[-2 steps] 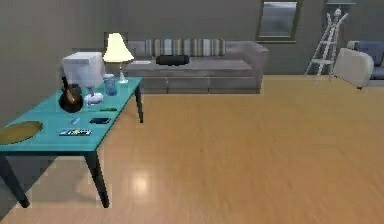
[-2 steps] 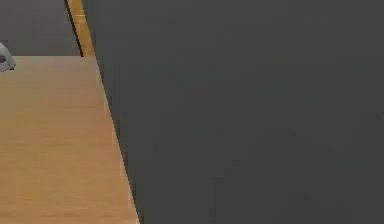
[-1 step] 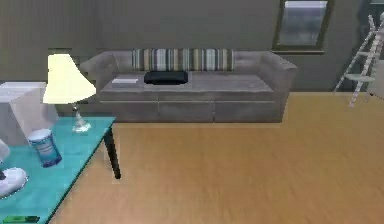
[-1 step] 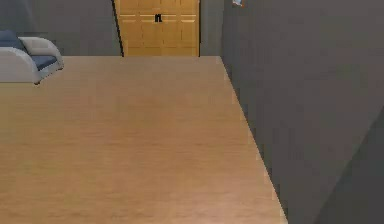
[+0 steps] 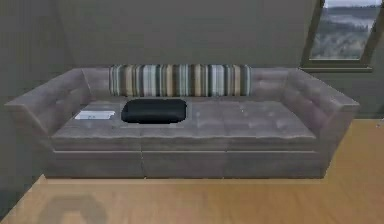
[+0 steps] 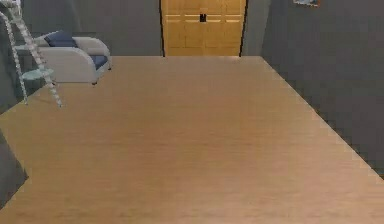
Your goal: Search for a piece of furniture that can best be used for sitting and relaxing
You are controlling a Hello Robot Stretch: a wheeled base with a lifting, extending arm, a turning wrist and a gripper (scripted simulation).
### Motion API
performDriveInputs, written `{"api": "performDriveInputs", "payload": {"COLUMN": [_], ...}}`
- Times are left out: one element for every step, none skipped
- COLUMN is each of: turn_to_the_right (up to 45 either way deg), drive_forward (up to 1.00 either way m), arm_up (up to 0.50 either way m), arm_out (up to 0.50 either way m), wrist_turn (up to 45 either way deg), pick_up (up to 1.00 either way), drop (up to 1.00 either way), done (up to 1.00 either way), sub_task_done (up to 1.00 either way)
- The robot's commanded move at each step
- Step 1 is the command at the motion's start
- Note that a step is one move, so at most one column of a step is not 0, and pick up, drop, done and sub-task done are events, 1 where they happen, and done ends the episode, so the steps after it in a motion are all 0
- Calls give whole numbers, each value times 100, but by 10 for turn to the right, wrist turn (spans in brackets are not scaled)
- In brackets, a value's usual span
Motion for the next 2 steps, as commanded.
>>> {"api": "performDriveInputs", "payload": {"turn_to_the_right": [0,0], "drive_forward": [60,0], "arm_up": [0,0], "arm_out": [0,0], "wrist_turn": [0,0], "pick_up": [0,0], "drop": [0,0], "done": [0,100], "sub_task_done": [0,0]}}
